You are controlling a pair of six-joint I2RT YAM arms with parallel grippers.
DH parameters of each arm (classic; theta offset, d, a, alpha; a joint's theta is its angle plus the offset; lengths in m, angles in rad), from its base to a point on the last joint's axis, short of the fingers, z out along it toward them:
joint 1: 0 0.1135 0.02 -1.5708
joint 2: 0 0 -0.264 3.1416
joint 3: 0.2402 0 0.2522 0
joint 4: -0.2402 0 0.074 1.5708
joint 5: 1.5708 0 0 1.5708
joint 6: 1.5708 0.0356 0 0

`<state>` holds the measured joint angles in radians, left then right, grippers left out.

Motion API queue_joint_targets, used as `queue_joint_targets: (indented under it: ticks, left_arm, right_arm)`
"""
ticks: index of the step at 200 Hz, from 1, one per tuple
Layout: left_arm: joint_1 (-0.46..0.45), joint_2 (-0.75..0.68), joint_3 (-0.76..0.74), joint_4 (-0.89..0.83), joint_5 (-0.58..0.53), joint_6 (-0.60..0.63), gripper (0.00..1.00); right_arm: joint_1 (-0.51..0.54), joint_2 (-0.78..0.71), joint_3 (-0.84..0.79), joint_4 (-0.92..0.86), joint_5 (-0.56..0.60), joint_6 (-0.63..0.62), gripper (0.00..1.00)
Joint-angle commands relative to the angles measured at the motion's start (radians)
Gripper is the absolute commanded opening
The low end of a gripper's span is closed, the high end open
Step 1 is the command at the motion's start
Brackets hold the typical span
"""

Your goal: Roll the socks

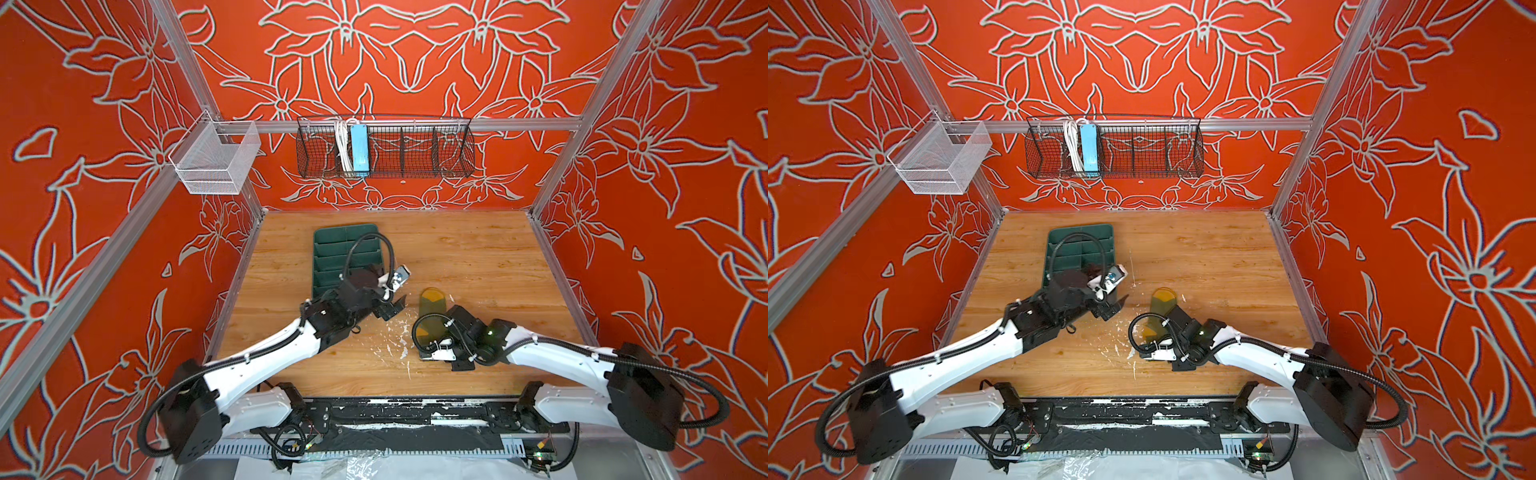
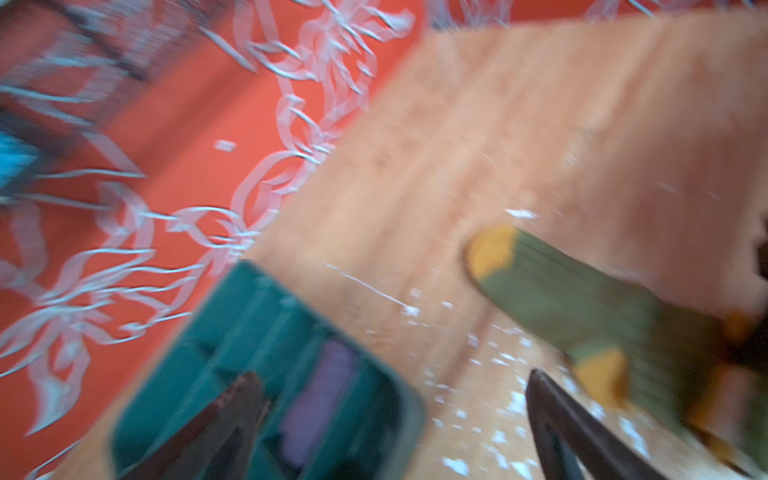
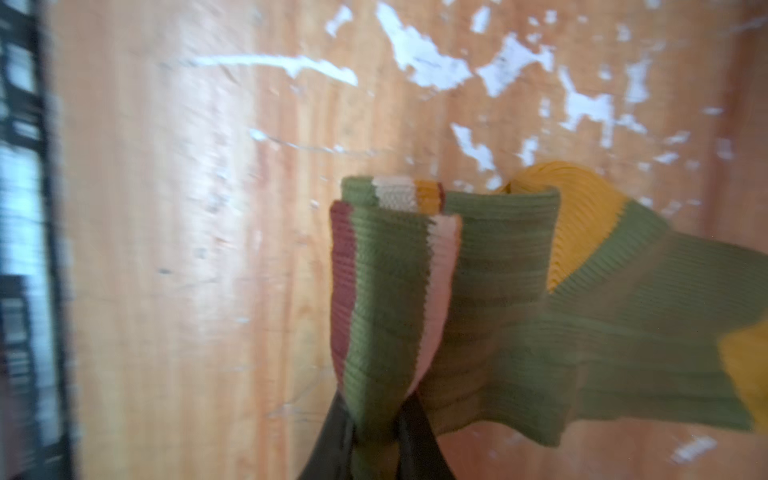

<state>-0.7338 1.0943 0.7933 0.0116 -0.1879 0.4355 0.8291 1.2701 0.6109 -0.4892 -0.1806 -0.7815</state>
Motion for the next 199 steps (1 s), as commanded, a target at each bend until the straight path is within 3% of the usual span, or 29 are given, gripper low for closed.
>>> queue_joint_targets:
  ticks: [1, 29, 56, 67, 101, 133, 158, 199]
  left_arm:
    - [0.042, -0.095, -0.023, 0.025, 0.009, 0.013, 0.97]
    - [0.043, -0.250, 0.044, -0.225, 0.228, 0.108, 0.98]
    - [0.020, -0.322, 0.060, -0.291, 0.339, 0.137, 0.93]
    - [-0.044, -0.339, 0.032, -0.283, 0.291, 0.171, 0.92]
    - [-0.338, -0.263, -0.089, -0.229, -0.002, 0.323, 0.91]
    - [-0.536, -0.145, -0.298, 0.097, -0.122, 0.264, 0.89]
    - [-0.615, 0.085, -0.335, 0.260, -0.242, 0.258, 0.86]
    - [-0.621, 0.379, -0.291, 0.458, -0.355, 0.322, 0.86]
  right_arm:
    - [-0.022, 0.091, 0.069, -0.155, -0.159, 0.059, 0.00]
    - [-0.059, 0.233, 0.156, -0.198, -0.202, 0.106, 0.00]
    - [-0.101, 0.361, 0.229, -0.230, -0.204, 0.145, 0.00]
    - [-0.113, 0.398, 0.247, -0.233, -0.212, 0.146, 0.00]
    - [-0.143, 0.441, 0.262, -0.193, -0.232, 0.160, 0.00]
    - [-0.156, 0.454, 0.273, -0.177, -0.214, 0.179, 0.00]
    - [-0.157, 0.447, 0.264, -0.171, -0.199, 0.175, 0.00]
    - [-0.157, 0.423, 0.256, -0.178, -0.214, 0.168, 0.00]
